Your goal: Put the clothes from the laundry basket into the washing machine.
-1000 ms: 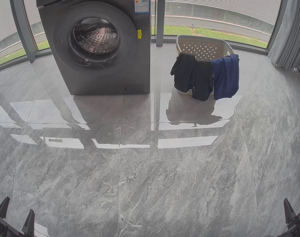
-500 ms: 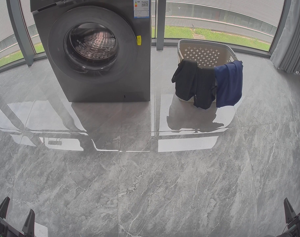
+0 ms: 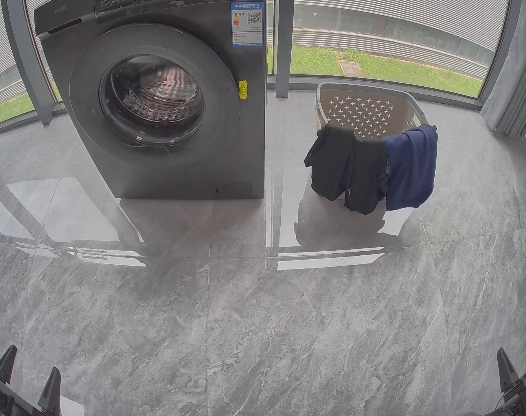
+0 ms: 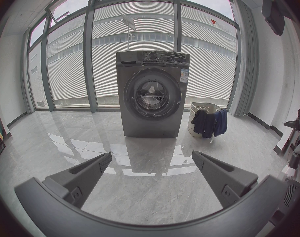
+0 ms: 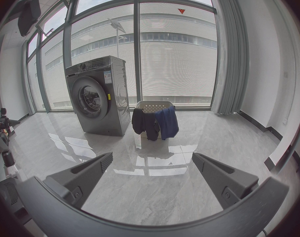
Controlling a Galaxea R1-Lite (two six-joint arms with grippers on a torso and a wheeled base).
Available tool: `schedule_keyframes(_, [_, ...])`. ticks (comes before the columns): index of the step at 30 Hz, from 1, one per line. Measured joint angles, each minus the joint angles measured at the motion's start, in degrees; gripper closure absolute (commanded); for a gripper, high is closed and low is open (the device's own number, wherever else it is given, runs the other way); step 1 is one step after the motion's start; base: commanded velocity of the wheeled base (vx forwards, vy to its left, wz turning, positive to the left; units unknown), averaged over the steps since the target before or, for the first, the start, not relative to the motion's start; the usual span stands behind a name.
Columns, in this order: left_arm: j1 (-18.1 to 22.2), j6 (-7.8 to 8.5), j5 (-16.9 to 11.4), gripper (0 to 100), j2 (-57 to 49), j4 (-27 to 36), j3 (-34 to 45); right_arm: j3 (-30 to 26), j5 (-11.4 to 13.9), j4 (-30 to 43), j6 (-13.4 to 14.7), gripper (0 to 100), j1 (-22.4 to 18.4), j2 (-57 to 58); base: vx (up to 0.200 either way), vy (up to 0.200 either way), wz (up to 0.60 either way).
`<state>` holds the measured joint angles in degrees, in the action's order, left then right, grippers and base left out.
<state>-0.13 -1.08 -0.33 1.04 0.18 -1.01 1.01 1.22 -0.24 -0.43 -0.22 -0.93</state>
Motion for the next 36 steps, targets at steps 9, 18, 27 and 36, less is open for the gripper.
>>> schedule_keyframes(9, [0.04, -0.24, 0.06, 0, 0.00, -0.02, 0.00, 0.00, -0.02, 0.02, 0.00, 0, 0.01, 0.00, 0.200, 0.000, 0.00])
schedule_keyframes(18, [0.06, -0.37, 0.09, 0, 0.00, -0.02, 0.00, 0.00, 0.00, 0.00, 0.00, 0, 0.11, 0.00, 0.000, 0.000, 0.00])
schedule_keyframes(27, [0.04, -0.24, 0.06, 0, 0.00, -0.02, 0.00, 0.00, 0.00, 0.00, 0.00, 0, 0.04, 0.00, 0.000, -0.111, 0.00])
schedule_keyframes(36, [0.04, -0.28, 0.06, 0, 0.00, 0.00, 0.00, 0.00, -0.02, 0.00, 0.00, 0, 0.06, 0.00, 0.000, -0.200, 0.00])
